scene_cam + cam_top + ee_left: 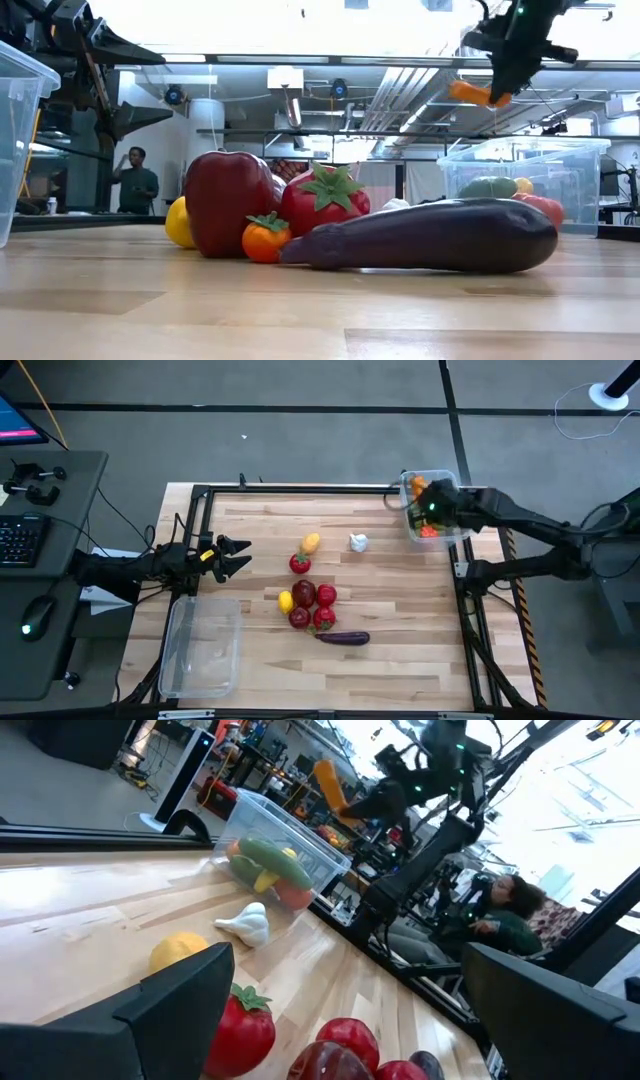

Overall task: Sort produce into baskets
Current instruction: Put the orange chili pepper into the top transparent bin

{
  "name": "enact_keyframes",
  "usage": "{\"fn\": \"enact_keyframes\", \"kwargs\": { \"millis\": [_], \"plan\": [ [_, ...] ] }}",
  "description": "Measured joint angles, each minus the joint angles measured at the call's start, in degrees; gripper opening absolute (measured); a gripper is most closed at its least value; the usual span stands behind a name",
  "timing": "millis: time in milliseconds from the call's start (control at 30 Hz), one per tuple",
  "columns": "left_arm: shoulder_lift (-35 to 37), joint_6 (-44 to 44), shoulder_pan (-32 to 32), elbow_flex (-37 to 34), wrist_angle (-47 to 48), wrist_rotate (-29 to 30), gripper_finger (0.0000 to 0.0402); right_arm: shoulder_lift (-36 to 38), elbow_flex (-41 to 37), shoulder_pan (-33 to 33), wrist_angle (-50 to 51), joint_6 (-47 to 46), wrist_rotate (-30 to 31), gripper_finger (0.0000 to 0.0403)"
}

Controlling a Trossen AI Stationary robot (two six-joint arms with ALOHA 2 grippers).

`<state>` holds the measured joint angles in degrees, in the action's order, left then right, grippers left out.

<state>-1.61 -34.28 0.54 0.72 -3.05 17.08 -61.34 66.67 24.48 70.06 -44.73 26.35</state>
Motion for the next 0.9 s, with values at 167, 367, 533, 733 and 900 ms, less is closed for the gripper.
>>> {"fn": "enact_keyframes", "kwargs": {
  "millis": [167, 367, 533, 733, 900],
  "plan": [
    [0.0, 0.0, 0.0, 0.0, 0.0, 0.0, 0.0378, -1.2, 0.0, 6.9, 0.2, 1.8, -6.2, 0.0014],
    [0.0, 0.0, 0.0, 0.0, 0.0, 0.0, 0.0378, -2.9, -0.1, 11.5, 0.9, 3.9, -12.0, 0.0013],
    [0.0, 0.0, 0.0, 0.0, 0.0, 0.0, 0.0378, -2.9, -0.1, 14.6, 0.9, 6.4, -15.4, 0.0012],
    [0.0, 0.0, 0.0, 0.0, 0.0, 0.0, 0.0378, -2.9, -2.0, 18.8, -1.1, 7.3, -20.0, 0.0016],
    [0.0, 0.0, 0.0, 0.0, 0.0, 0.0, 0.0378, -2.9, -2.0, 19.2, -4.9, 7.3, -20.1, 0.0065]
  ]
}}
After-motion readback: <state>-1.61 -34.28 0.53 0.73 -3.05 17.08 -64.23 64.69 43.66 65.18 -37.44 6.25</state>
